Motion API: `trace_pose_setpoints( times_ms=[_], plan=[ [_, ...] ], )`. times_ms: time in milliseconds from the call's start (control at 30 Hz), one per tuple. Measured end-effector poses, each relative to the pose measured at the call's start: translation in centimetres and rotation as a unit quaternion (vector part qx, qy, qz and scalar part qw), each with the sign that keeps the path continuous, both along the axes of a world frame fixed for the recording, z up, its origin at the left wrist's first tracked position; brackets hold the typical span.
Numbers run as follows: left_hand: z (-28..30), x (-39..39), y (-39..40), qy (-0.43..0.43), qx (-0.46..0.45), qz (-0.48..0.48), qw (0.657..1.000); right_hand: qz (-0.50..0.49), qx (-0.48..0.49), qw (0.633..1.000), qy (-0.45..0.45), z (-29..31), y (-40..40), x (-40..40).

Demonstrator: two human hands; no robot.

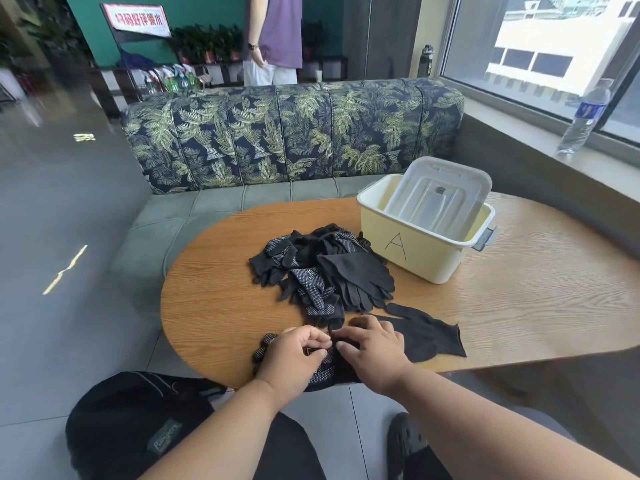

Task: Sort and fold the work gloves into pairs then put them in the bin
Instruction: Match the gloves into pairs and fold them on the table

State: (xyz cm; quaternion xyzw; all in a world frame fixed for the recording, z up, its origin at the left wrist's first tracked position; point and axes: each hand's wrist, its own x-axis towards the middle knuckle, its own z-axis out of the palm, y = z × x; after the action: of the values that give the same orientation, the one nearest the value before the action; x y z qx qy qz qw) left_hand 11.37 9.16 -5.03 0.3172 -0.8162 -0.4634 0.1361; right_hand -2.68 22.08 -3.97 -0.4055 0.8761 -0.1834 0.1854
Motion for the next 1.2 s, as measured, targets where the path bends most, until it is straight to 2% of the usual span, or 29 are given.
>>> trace_pose_setpoints(
  times_ms=[200, 367, 500, 567, 633, 767, 933, 1200],
  plan=[
    [0.1, 0.3, 0.3, 0.009, -0.147, 0.051, 0.988, 0.011, 0.018, 0.999, 0.046, 0.2, 0.0, 1.1],
    [3.5, 3.3, -1.9, -0.036, -0.183, 0.090, 0.978, 0.009, -0.013, 0.997, 0.073, 0.6, -0.2, 1.4],
    [5.3, 6.8, -3.3, -0.173, -0.139, 0.028, 0.975, 0.078, -0.026, 0.987, 0.136, 1.1, -1.4, 2.6],
    [5.0, 8.1, -2.9, -0.230, -0.118, -0.032, 0.965, 0.108, -0.004, 0.987, 0.115, 1.2, -2.0, 3.3],
    [4.4, 8.9, -2.5, -0.245, -0.132, -0.075, 0.957, 0.107, 0.005, 0.991, 0.086, 1.2, -2.2, 3.8],
    [3.3, 9.3, -2.6, -0.217, -0.209, -0.070, 0.951, 0.091, -0.007, 0.992, 0.089, 1.1, -2.1, 4.3],
    [2.6, 9.3, -3.0, -0.182, -0.181, -0.054, 0.965, 0.093, 0.021, 0.989, 0.117, 0.7, -1.9, 5.0],
    [3.4, 7.6, -2.6, -0.096, -0.122, 0.007, 0.988, 0.086, -0.016, 0.988, 0.130, 0.1, -1.2, 5.5]
  ],
)
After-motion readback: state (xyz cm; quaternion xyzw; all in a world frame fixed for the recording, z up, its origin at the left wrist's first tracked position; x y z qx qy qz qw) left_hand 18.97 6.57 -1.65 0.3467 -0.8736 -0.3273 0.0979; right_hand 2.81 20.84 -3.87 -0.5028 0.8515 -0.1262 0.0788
